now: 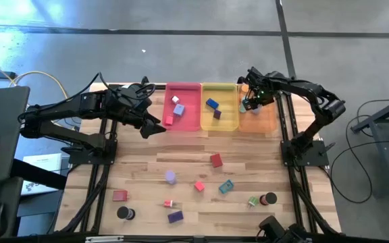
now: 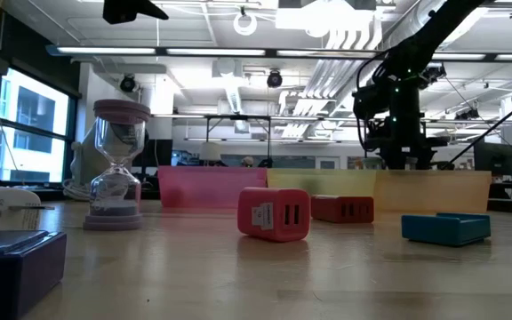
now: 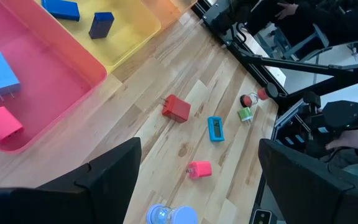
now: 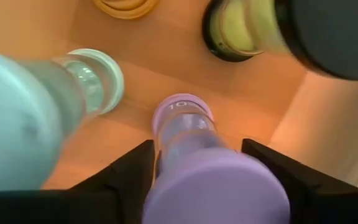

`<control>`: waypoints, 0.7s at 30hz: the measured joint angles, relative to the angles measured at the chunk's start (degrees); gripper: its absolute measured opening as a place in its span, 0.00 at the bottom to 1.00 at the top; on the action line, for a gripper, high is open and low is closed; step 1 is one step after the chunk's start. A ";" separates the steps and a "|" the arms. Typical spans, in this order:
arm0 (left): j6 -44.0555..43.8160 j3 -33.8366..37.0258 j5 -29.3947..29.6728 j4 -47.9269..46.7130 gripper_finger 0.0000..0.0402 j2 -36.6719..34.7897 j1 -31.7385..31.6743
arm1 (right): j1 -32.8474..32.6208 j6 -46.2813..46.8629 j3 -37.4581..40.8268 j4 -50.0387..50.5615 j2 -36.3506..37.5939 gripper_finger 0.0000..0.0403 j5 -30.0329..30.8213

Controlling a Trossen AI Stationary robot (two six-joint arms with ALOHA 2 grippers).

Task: Pick & Place Office items
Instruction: Put the top violet hourglass into the orange bin, then put the top red charger adapter into the red bin

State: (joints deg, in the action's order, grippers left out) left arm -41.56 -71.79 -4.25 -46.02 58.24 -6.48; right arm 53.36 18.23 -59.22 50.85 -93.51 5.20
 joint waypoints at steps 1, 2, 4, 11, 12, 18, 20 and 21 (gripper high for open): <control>0.00 0.00 0.00 0.00 0.79 0.00 0.00 | 0.00 -0.12 0.00 0.13 0.00 0.59 0.21; 0.00 0.00 0.00 0.00 0.79 0.00 0.00 | 0.02 -0.19 -0.02 0.19 0.02 0.61 0.02; 0.00 0.00 0.00 0.00 0.79 0.00 0.00 | 0.01 -0.28 -0.02 0.48 0.02 0.66 -0.18; 0.00 0.00 0.00 0.00 0.79 0.00 0.00 | 0.00 -0.50 -0.02 1.79 2.63 0.74 -0.82; 0.00 0.00 0.00 0.00 0.79 0.00 0.00 | 0.00 -0.51 -0.02 2.07 3.48 0.74 -0.78; 0.00 0.00 0.00 0.00 0.79 0.00 0.01 | 0.00 -1.38 -0.02 4.64 9.03 0.75 -0.64; 0.00 0.00 0.00 0.00 0.79 0.00 0.00 | 0.00 -1.50 -0.02 5.32 11.01 0.74 -0.64; 0.00 0.00 0.00 0.00 0.79 0.00 0.01 | 0.00 -1.44 -0.04 5.79 12.05 0.74 -0.64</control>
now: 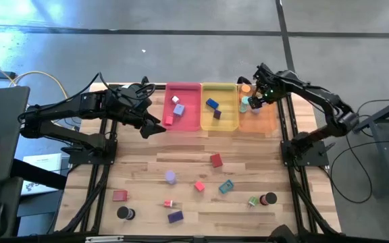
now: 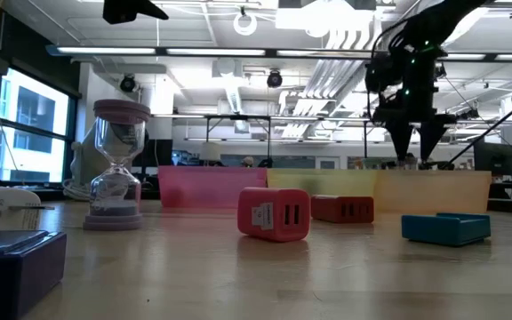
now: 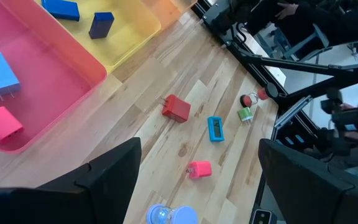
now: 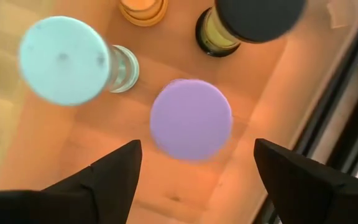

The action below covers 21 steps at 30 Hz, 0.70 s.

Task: Pick & Place Office items
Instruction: Put the top red charger adapter into the red bin

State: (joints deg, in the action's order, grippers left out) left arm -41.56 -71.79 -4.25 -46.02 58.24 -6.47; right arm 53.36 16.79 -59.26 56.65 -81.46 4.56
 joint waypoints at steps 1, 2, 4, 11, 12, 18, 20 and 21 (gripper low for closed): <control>0.00 0.00 0.00 0.00 0.79 0.00 -0.01 | -0.19 0.17 0.00 0.44 1.12 0.74 0.02; 0.00 0.00 0.00 0.00 0.79 0.00 -0.01 | -0.54 0.63 0.00 0.84 2.23 0.74 0.02; 0.00 0.00 0.00 0.00 0.79 0.00 -0.01 | -1.51 1.01 0.00 1.73 4.90 0.74 0.42; 0.11 0.00 1.57 2.14 0.79 0.37 0.01 | -7.82 4.39 -0.05 3.54 16.62 0.74 1.20; 0.11 0.00 1.59 2.34 0.79 0.37 0.01 | -9.13 5.52 -0.05 3.54 18.21 0.74 1.06; 0.11 0.00 1.46 2.78 0.79 0.44 0.00 | -18.09 10.69 -0.05 2.65 25.67 0.74 1.05; 0.11 0.00 1.40 2.78 0.79 0.48 0.01 | -20.68 12.11 -0.05 1.59 27.13 0.74 0.99; 0.11 0.00 1.38 2.78 0.79 0.50 0.01 | -21.80 12.63 -0.05 0.83 27.70 0.74 0.78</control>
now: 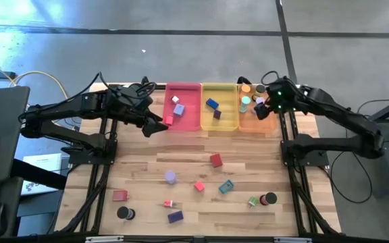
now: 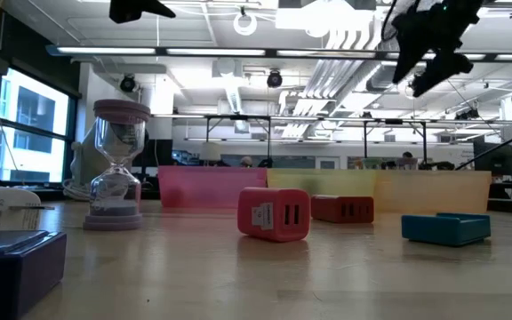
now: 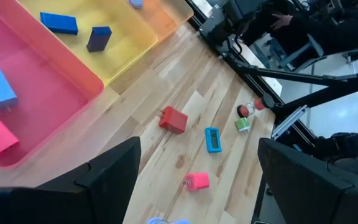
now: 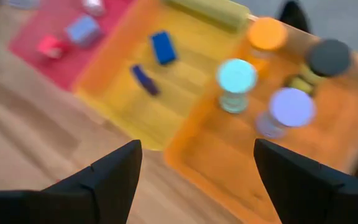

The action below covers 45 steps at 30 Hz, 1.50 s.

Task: Pick & Place Office items
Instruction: Put the top red charger adapter into the red bin

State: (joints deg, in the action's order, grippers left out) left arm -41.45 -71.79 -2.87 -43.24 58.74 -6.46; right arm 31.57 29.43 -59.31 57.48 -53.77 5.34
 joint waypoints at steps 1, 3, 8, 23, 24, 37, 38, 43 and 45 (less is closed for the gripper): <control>-0.02 0.00 -0.02 -0.02 0.79 0.04 -0.02 | -1.07 0.30 0.00 -0.77 0.54 0.74 -0.51; -0.02 0.00 -0.46 -0.03 0.79 0.04 0.00 | -2.94 0.35 0.00 -2.34 1.28 0.74 -2.04; -0.17 0.00 -2.97 -0.04 0.79 0.04 0.00 | -6.74 0.35 0.00 -3.74 1.52 0.74 -6.38; -0.59 0.00 -10.49 -0.03 0.79 0.04 0.00 | -16.24 3.58 0.00 -6.32 1.36 0.74 -6.79; -0.59 0.00 -10.49 -0.03 0.79 0.04 0.01 | -16.81 3.98 0.00 -6.32 1.36 0.74 -6.81; -0.57 0.00 -10.45 -0.02 0.79 0.04 0.00 | -21.80 6.84 0.00 -6.32 1.34 0.74 -5.80; -0.57 0.00 -10.45 -0.02 0.79 0.04 0.00 | -22.41 6.86 0.00 -6.32 1.34 0.74 -6.00; -0.55 0.00 -10.43 -0.02 0.79 0.04 0.00 | -26.86 8.50 0.00 -6.36 1.24 0.74 -9.53; -0.52 0.00 -10.43 -0.02 0.79 0.04 0.00 | -28.98 9.04 0.02 -6.89 0.77 0.74 -10.34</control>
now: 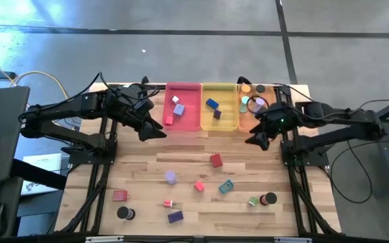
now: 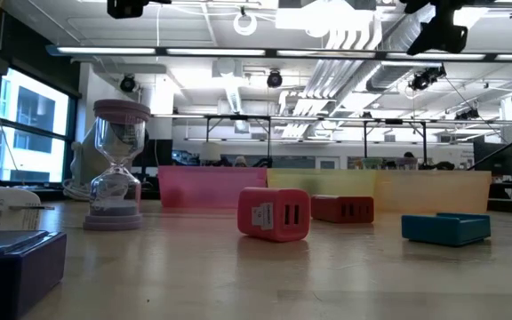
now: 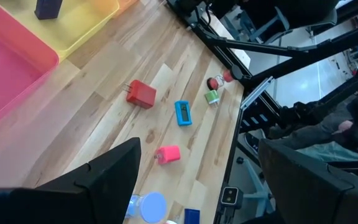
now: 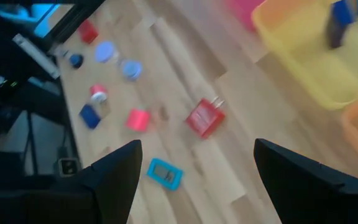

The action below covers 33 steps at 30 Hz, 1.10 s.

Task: Pick & Place Office items
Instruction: Put the top red charger adapter into the red bin

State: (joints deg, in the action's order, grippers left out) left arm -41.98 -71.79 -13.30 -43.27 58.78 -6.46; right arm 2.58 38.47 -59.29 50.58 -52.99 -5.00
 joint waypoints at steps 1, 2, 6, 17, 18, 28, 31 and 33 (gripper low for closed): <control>0.00 0.00 0.00 0.00 0.79 0.00 0.00 | -1.10 0.56 0.00 -0.39 -0.13 0.74 -0.08; 0.01 0.00 0.00 0.00 0.79 0.00 0.00 | -2.16 0.93 0.00 -0.76 -0.41 0.74 -0.08; 0.00 0.00 0.13 0.25 0.79 0.00 0.00 | -6.57 1.85 0.00 -3.02 -2.40 0.74 0.30; 0.13 0.02 2.95 7.77 0.79 1.13 0.17 | -13.21 9.21 0.05 -6.04 -13.85 0.74 1.16; 0.38 0.01 3.03 7.54 0.79 1.31 0.47 | -13.55 10.52 0.05 -5.88 -14.96 0.74 1.67; 2.10 0.02 2.54 3.97 0.79 3.74 6.84 | -15.77 23.98 0.05 -5.83 -24.63 0.74 6.11; 2.12 0.02 2.53 1.78 0.79 3.65 9.30 | -15.72 28.26 0.05 -5.87 -26.80 0.74 7.57; 2.12 0.02 2.54 0.85 0.79 3.59 10.78 | -15.71 30.18 0.05 -5.83 -28.15 0.74 8.55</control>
State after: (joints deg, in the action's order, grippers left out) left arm -39.86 -71.77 -10.76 -42.41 62.37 4.32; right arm -13.13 68.65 -59.24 44.75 -81.14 3.54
